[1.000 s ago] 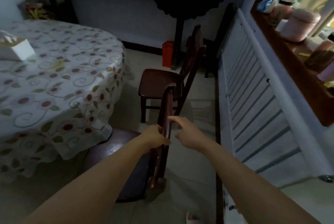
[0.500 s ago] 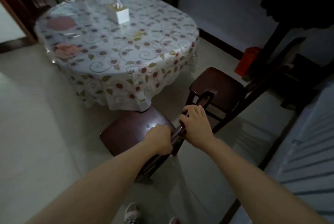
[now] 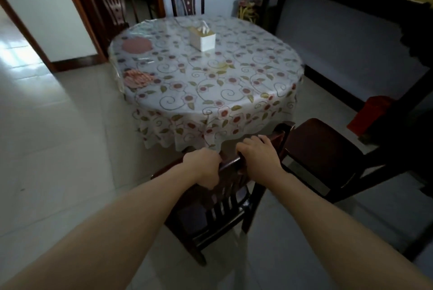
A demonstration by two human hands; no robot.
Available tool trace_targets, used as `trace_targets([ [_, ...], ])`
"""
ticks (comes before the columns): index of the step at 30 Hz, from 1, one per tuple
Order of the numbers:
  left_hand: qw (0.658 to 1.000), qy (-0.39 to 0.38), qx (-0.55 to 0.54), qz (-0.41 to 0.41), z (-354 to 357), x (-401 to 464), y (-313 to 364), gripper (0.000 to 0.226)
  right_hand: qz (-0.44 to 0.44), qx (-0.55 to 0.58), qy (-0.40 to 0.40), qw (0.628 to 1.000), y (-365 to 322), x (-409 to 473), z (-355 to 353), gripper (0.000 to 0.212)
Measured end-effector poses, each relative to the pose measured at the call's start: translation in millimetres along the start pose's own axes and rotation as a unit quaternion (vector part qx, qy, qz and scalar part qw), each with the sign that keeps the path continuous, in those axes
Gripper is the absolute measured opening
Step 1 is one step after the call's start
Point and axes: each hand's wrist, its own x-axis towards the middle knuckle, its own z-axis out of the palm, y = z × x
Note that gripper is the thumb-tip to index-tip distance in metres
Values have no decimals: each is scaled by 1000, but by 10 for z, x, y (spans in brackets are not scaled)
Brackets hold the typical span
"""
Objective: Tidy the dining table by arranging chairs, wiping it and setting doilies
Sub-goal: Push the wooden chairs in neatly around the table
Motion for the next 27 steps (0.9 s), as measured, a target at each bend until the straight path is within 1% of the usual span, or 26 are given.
trace_targets([
  [3, 995, 90, -7, -39, -53, 74, -87, 23, -27, -19, 16, 999, -4, 282, -84, 32],
  [5, 989, 134, -17, -67, -53, 136, -136, 17, -43, -27, 30, 998, 33, 452, -101, 34],
  [7, 981, 167, -28, -89, -99, 227, -210, 17, -52, -35, 33, 997, 85, 652, -140, 38],
  [10, 972, 202, -32, -113, -234, 385, -343, 20, -72, -50, 10, 996, 130, 955, -222, 41],
  [14, 958, 248, -19, -140, -561, 662, -603, 29, -102, -61, -5, 993, 186, 1549, -381, 48],
  [16, 954, 257, -10, -154, -781, 807, -740, 31, -106, -56, -17, 993, 231, 1879, -459, 49],
  [21, 954, 248, -7, -169, -1289, 1196, -1021, 33, -140, -24, -35, 989, 398, 2550, -582, 54],
  [23, 954, 247, -2, -173, -1408, 1358, -1133, 36, -154, -22, -36, 987, 454, 2774, -574, 50],
  [27, 950, 256, 19, -178, -1489, 1620, -1350, 36, -163, -19, -31, 986, 472, 3102, -496, 49],
])
